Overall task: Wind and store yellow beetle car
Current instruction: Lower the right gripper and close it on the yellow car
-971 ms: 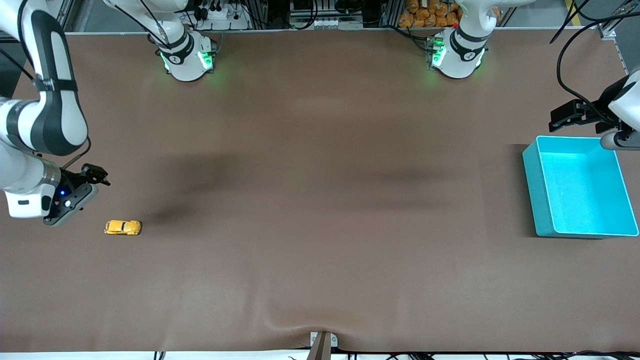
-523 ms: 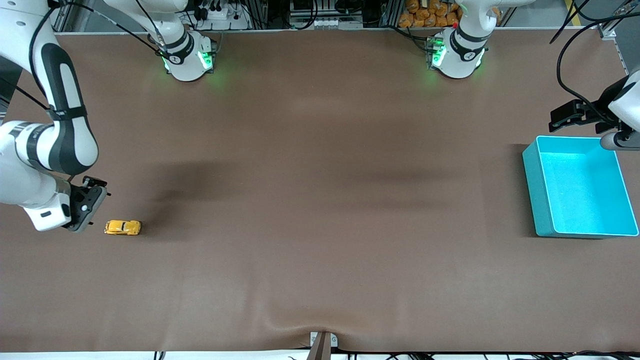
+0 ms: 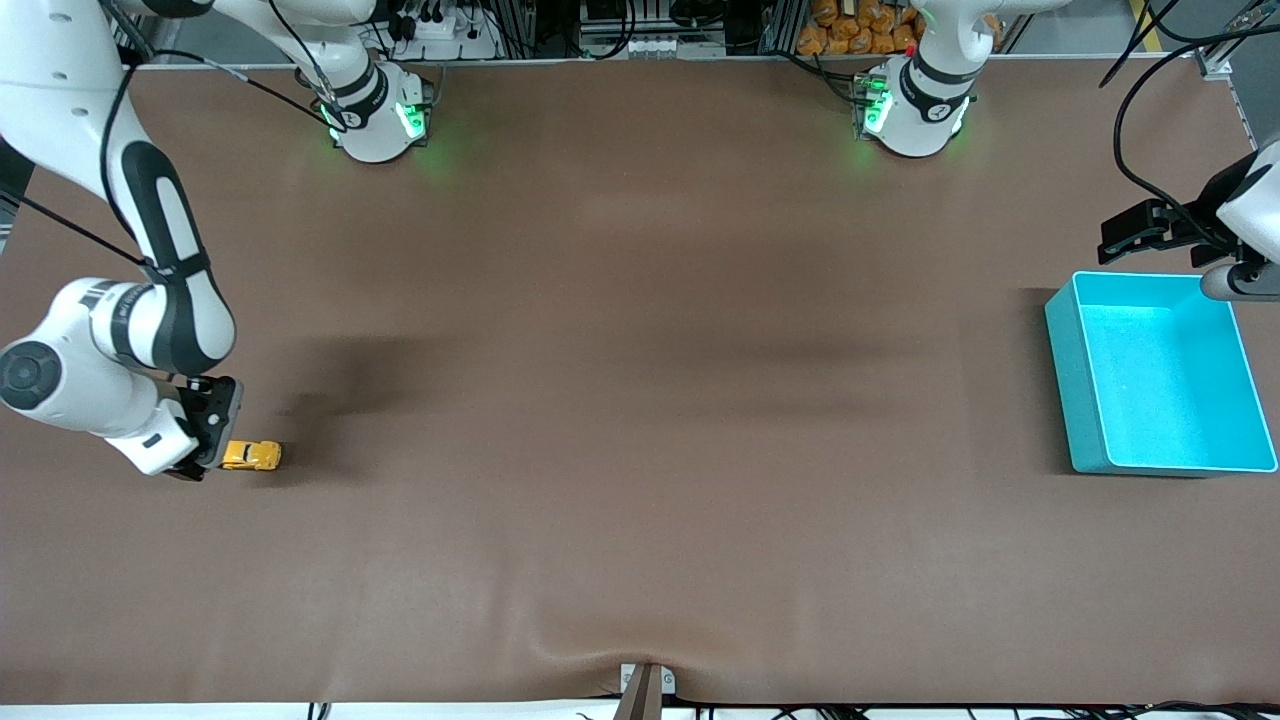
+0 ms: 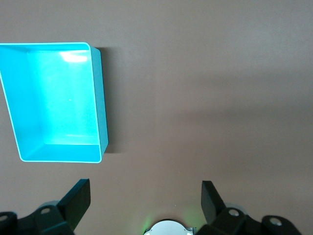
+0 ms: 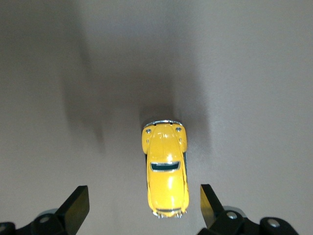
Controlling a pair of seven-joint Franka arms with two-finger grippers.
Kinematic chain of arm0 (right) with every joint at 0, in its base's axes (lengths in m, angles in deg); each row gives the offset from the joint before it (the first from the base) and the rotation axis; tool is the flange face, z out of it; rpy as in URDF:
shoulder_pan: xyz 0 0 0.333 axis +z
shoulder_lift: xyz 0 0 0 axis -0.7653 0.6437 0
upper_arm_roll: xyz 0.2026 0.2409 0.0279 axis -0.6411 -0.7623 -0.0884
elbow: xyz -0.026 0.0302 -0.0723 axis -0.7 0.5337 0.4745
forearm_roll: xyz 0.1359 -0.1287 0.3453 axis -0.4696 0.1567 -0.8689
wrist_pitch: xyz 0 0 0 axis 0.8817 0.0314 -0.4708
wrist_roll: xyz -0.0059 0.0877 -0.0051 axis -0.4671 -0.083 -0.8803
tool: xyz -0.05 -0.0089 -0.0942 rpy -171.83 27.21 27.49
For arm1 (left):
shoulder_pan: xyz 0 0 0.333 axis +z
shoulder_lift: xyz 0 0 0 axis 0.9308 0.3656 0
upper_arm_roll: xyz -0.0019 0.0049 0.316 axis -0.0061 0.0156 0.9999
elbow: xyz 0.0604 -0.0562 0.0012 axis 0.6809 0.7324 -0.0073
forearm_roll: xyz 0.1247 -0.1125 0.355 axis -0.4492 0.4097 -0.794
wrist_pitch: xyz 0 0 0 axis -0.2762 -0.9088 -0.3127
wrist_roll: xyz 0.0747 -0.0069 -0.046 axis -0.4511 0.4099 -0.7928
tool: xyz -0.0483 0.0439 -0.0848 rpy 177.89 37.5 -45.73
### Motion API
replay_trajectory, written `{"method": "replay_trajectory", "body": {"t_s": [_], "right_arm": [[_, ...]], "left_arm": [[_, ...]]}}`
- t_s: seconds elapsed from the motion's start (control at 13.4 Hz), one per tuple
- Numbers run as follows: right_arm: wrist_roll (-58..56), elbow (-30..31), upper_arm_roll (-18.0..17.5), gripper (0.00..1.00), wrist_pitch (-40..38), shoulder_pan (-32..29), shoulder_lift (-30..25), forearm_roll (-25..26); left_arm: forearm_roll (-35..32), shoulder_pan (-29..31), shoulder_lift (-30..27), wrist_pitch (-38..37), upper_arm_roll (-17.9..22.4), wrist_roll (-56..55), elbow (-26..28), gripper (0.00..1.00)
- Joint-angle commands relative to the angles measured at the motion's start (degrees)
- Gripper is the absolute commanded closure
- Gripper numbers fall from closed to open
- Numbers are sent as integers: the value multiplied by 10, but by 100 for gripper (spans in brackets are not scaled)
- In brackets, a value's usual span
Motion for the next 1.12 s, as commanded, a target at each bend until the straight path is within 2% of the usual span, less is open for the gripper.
{"method": "replay_trajectory", "body": {"t_s": [0.0, 0.75, 0.82, 0.9, 1.05], "right_arm": [[-11, -6, -3, 0, 8, -9, 19, 6], [-18, -7, -3, 0, 57, -13, 44, 7], [-34, -8, -3, 6, 66, -13, 47, 7], [-43, -8, -3, 36, 77, -14, 50, 6], [-45, -10, -3, 79, 78, -16, 52, 6]], "left_arm": [[2, 3, 4, -3, -2, -9, -5, 0], [2, 3, 4, -3, -2, -10, -5, 0], [2, 3, 4, -3, -2, -10, -5, 0], [2, 3, 4, -3, -2, -10, -5, 0], [2, 3, 4, -3, -2, -10, -5, 0]]}}
